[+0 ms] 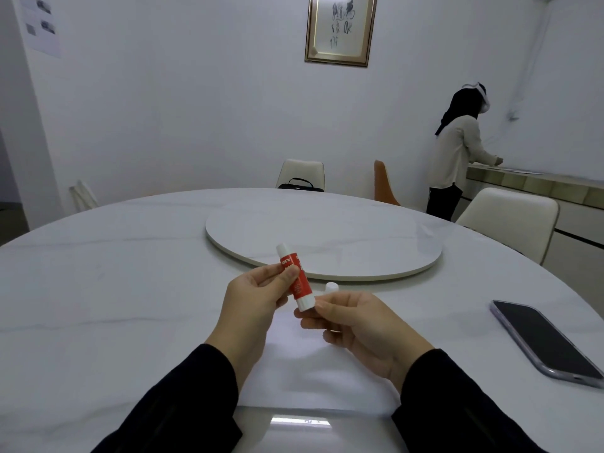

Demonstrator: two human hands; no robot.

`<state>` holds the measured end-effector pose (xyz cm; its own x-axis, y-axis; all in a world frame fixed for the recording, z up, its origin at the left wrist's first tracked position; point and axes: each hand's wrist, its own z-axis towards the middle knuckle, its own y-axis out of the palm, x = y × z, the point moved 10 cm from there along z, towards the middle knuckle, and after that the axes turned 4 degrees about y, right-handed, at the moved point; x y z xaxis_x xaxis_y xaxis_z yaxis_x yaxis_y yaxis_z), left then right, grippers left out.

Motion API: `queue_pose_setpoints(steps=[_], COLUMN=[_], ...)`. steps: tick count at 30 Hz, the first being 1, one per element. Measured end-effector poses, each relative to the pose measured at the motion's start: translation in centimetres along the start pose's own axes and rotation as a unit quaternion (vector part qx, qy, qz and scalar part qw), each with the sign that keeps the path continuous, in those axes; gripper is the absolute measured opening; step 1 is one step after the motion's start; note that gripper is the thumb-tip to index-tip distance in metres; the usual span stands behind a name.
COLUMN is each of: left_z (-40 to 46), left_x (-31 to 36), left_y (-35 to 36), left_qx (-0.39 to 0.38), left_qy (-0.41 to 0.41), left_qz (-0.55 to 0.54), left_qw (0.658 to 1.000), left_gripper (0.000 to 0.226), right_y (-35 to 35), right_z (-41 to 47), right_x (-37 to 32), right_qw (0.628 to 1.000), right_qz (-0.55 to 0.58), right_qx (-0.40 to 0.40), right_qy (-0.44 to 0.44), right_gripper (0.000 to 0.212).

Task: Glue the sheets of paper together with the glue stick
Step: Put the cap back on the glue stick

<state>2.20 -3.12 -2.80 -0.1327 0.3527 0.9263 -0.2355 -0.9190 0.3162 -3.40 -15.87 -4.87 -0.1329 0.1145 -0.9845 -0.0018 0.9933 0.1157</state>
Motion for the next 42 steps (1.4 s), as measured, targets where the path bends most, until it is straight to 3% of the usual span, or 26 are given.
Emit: queue_pose_setpoints(steps=[5,11,15,17,20,24,25,27,30,32,34,37,39,42], left_z=[-0.1,-0.6,-0.2,-0.2,-0.3,-0.6,-0.6,-0.6,-0.3,-0.4,-0.5,-0.8,-0.6,0.1], left_x=[0.4,0.4,0.4,0.3,0.5,0.5,0.5,0.7,0.8,0.7,0.6,0.4,0.4,-0.1], left_y=[0.3,1.0,0.3,0.3,0.4,0.8,0.9,0.7,0.0,0.1,0.5,1.0,0.8,-0.2], left_qx=[-0.013,-0.024,-0.010,-0.012,-0.012,-0.010,-0.010,-0.008,-0.001,-0.001,-0.003,-0.007,-0.001,0.021], left_qy=[0.009,0.015,0.013,0.012,0.019,0.027,0.027,0.030,0.030,0.026,0.027,0.027,0.025,0.005], left_qz=[0.002,0.028,0.017,0.019,0.023,0.034,0.036,0.036,0.034,0.030,0.028,0.034,0.036,-0.013], left_qw=[1.000,0.999,1.000,1.000,0.999,0.999,0.999,0.999,0.999,0.999,0.999,0.999,0.999,1.000], left_gripper=[0.022,0.012,0.012,0.016,0.016,0.011,0.010,0.013,0.018,0.018,0.014,0.013,0.013,0.014], right_y=[0.5,-0.7,0.5,0.3,-0.5,-2.3,-2.2,-1.0,-0.1,-0.5,-1.5,-2.1,-1.3,-2.3], right_z=[0.1,0.2,-0.2,-0.1,0.0,-0.6,-0.6,-0.2,-0.1,-0.1,-0.1,-0.9,-0.5,0.1], right_x=[0.5,-0.1,0.1,0.3,0.0,-1.2,-1.3,-0.8,-0.2,-0.4,-0.8,-2.4,-2.9,-2.9], right_qw=[0.994,0.999,0.999,0.999,0.999,0.970,0.967,0.982,0.998,0.999,0.989,0.935,0.925,0.947], right_qz=[0.104,-0.007,-0.001,0.023,0.003,-0.136,-0.154,-0.143,-0.055,-0.029,-0.078,-0.228,-0.281,-0.267], right_qx=[-0.017,0.046,-0.031,-0.025,0.039,0.196,0.197,0.119,0.026,0.039,0.120,0.256,0.227,0.153], right_qy=[0.026,-0.010,0.025,0.028,-0.004,-0.051,-0.052,-0.028,0.002,-0.012,-0.037,-0.092,-0.117,-0.092], right_gripper=[0.018,0.043,0.031,0.020,0.010,0.031,0.036,0.041,0.019,0.014,0.023,0.040,0.047,0.056])
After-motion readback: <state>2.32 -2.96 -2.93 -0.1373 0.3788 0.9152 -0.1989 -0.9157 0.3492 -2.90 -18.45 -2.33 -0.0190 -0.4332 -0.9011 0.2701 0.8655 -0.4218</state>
